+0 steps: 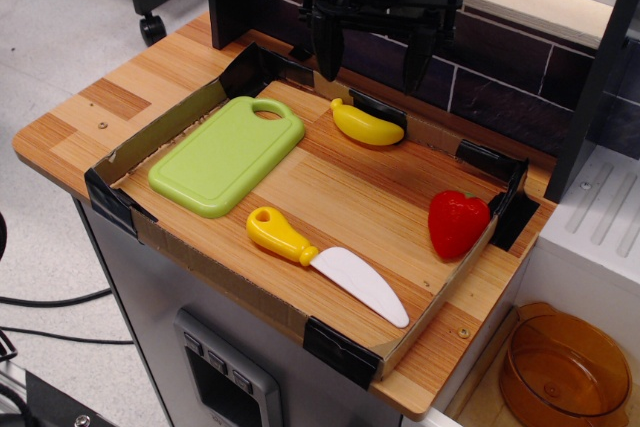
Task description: Put knife on cutting board
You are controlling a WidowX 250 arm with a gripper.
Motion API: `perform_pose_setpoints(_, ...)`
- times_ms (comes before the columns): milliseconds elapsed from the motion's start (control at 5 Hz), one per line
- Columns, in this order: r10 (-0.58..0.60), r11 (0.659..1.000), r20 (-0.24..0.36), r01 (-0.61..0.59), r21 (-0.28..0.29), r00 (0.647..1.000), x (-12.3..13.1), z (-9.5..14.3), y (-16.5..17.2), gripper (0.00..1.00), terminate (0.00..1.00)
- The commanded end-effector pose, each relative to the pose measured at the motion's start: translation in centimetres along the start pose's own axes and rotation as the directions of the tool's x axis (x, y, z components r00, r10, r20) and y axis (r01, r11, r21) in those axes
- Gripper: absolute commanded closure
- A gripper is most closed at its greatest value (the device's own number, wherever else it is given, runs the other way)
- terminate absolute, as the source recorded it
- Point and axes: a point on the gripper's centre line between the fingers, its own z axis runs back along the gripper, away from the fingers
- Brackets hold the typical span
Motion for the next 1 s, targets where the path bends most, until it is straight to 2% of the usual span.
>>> perform_pose_setpoints(0, 0.0, 1.0, 0.0, 0.0, 0.0, 1.0, 0.0, 0.0, 0.0, 0.0, 0.0)
perform_pose_setpoints(200, 0.251, 0.964, 0.019, -0.248, -0.094, 0.968, -1.2, 1.3, 0.2, 0.0, 0.0)
perform_pose_setpoints(400, 0.486, 0.865, 0.033, -0.475, -0.162, 0.873, -2.4, 1.6, 1.0, 0.0, 0.0)
perform_pose_setpoints(600, 0.687, 0.72, 0.055, -0.669, -0.184, 0.724, -3.9, 1.7, 1.3, 0.0, 0.0)
perform_pose_setpoints(800, 0.839, 0.541, 0.04, -0.821, -0.183, 0.543, -5.5, 1.3, 1.4, 0.0, 0.0)
